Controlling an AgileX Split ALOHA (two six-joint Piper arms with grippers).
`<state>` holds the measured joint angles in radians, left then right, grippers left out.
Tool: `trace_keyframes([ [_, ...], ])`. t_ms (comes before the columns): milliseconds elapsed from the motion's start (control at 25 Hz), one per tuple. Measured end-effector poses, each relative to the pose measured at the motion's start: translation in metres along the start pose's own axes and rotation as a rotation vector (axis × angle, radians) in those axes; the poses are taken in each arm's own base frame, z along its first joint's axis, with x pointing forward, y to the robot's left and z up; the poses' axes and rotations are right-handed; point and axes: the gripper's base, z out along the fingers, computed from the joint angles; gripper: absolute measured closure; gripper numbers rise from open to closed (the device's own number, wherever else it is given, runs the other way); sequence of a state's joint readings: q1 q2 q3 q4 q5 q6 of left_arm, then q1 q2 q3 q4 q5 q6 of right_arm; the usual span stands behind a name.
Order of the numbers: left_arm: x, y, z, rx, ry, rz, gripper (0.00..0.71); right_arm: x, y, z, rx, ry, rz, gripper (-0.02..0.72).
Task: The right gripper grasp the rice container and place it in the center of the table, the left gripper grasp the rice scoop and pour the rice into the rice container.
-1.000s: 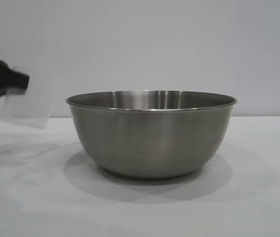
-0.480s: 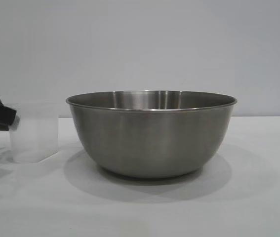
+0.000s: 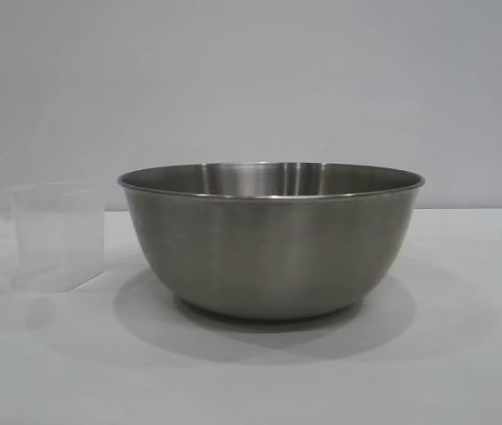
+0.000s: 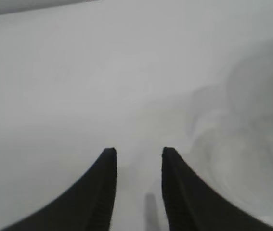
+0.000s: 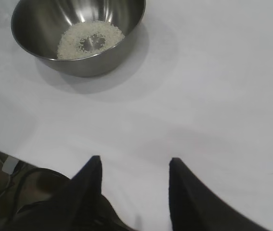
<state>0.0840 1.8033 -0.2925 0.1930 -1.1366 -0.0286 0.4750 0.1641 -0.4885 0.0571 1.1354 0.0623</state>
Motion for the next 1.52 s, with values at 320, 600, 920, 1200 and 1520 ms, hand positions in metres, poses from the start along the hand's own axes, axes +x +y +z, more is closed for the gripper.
trace_keyframes([
  [320, -0.064, -0.010, -0.030, 0.070, -0.237, 0.119, 0.492, 0.000, 0.000, 0.000, 0.000, 0.000, 0.000, 0.409],
  [600, -0.108, -0.014, -0.106, -0.019, -0.208, 0.168, 0.492, 0.000, 0.000, 0.000, 0.000, 0.000, 0.000, 0.409],
  [920, -0.107, -0.008, -0.198, -0.248, -0.200, 0.033, 0.492, 0.000, 0.000, 0.000, 0.000, 0.000, 0.000, 0.409],
  [1200, -0.114, -0.019, -0.259, -0.165, -0.141, 0.012, 0.492, 0.000, 0.000, 0.000, 0.000, 0.000, 0.000, 0.409],
  [1520, -0.105, -0.030, -0.292, -0.041, 0.163, 0.057, 0.492, 0.000, 0.000, 0.000, 0.000, 0.000, 0.000, 0.409],
])
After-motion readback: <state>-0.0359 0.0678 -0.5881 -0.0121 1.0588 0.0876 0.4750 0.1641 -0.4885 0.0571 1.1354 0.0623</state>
